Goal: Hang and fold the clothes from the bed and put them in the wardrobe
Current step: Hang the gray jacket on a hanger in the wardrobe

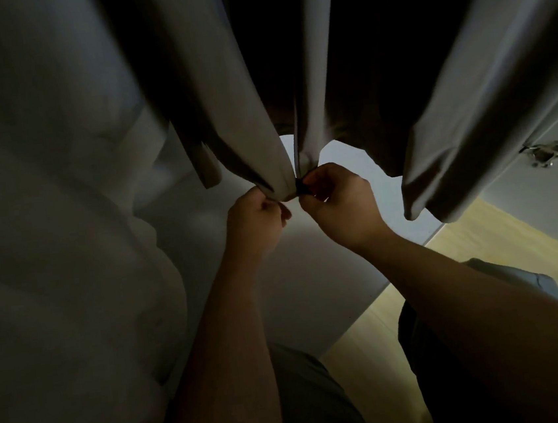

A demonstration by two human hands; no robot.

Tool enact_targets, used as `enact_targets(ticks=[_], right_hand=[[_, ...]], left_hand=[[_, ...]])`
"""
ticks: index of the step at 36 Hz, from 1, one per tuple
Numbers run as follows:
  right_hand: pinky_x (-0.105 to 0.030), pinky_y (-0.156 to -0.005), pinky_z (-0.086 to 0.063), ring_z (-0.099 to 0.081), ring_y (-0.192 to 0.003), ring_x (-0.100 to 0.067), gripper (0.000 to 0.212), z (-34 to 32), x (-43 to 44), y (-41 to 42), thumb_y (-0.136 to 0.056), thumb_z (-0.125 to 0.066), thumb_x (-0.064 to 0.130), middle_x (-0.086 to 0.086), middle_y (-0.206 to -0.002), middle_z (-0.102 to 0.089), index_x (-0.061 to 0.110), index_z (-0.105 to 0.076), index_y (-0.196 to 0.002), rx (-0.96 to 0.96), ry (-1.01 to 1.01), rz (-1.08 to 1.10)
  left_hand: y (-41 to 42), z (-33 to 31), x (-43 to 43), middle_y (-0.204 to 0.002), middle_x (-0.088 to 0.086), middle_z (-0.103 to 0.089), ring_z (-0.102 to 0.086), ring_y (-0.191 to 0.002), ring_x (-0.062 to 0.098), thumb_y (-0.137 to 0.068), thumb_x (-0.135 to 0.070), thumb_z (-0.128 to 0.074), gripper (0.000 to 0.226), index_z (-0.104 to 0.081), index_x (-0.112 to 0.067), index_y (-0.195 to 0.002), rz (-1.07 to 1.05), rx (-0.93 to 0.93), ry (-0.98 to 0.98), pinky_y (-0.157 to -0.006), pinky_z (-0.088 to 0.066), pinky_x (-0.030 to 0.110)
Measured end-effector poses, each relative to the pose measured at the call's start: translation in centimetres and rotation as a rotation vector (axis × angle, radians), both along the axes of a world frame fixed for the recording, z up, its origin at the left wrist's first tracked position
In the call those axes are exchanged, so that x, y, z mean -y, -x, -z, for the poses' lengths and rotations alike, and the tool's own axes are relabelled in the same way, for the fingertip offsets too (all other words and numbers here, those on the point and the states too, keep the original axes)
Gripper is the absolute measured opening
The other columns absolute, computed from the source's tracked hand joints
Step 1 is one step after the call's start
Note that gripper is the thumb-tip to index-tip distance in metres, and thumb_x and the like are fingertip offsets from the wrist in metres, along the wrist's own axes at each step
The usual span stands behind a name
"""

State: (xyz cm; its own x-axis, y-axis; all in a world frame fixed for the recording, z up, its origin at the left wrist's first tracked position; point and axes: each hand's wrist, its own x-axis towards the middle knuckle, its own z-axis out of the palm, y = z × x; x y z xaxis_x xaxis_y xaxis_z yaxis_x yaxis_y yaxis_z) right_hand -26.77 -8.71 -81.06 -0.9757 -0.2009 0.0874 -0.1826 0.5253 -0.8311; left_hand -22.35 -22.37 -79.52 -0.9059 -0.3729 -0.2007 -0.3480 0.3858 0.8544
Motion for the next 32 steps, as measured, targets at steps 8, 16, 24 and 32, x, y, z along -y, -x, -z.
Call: enact_targets(ticks=[8,16,24,32], right_hand=[[0.0,-0.06,-0.039,-0.058,-0.072,0.004,0.019,-0.4,0.4,-0.2,-0.086,-0.074,0.02,0.022,-0.083,-0.059,0.031,-0.062,-0.096,0.074,0.043,-0.018],[-0.008,-0.073,-0.043,-0.064,-0.085,0.001,0.018,-0.1,0.6,0.0,-0.086,-0.077,0.023,0.017,-0.091,-0.067,0.028,-0.065,-0.099,0.214,0.135,-0.03],[-0.022,-0.072,-0.053,-0.066,-0.076,-0.004,0.016,-1.0,0.5,-0.1,-0.087,-0.077,0.019,0.01,-0.085,-0.072,0.031,-0.066,-0.086,0.297,0.283,-0.018],[-0.013,-0.061,-0.05,-0.067,-0.067,-0.002,0.005,-1.4,0.4,0.0,-0.087,-0.077,0.019,0.006,-0.077,-0.074,0.017,-0.075,-0.092,0.379,0.357,-0.004]], left_hand=[[-0.2,-0.1,0.3,-0.099,-0.005,-0.071,-0.066,-0.087,0.006,-0.102,-0.016,-0.054,0.021,-0.068,-0.012,-0.117,-0.02,-0.07,-0.031,-0.09,-0.057,0.034],[-0.1,-0.7,0.2,-0.108,-0.001,-0.074,-0.067,-0.106,0.015,-0.088,-0.005,-0.072,0.027,-0.07,-0.014,-0.113,-0.022,-0.008,-0.085,-0.102,-0.051,0.043],[-0.3,-0.5,0.1,-0.102,0.0,-0.075,-0.068,-0.102,0.012,-0.091,-0.02,-0.072,0.018,-0.073,-0.015,-0.108,-0.004,-0.06,-0.007,-0.1,-0.052,0.04],[-0.2,0.3,0.4,-0.094,0.0,-0.075,-0.068,-0.091,0.009,-0.093,-0.018,-0.068,0.015,-0.074,-0.011,-0.104,-0.014,-0.135,0.103,-0.084,-0.049,0.023]])
